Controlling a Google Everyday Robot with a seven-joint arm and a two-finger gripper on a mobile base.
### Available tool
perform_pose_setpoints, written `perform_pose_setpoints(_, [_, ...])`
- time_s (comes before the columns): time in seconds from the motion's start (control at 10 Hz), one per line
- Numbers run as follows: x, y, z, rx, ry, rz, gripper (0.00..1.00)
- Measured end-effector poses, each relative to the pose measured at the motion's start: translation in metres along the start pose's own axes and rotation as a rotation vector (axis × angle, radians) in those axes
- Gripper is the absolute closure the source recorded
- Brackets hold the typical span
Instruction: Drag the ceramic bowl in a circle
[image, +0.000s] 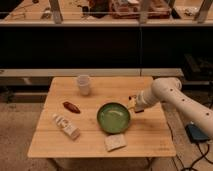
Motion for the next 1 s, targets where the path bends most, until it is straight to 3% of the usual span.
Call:
perform_pose_setpoints(0.4, [-0.007, 0.003, 0.048, -0.077, -0.016, -0.049, 0.2])
perform_pose_setpoints(0.6, [-0.006, -0.001, 0.065, -0.085, -0.031, -0.068, 0.2])
perform_pose_setpoints(0.8, [-0.005, -0.017, 0.084, -0.094, -0.053, -0.091, 0.32])
perform_pose_setpoints(1.0, [-0.004, -0.017, 0.08, -0.111, -0.103, -0.073, 0.51])
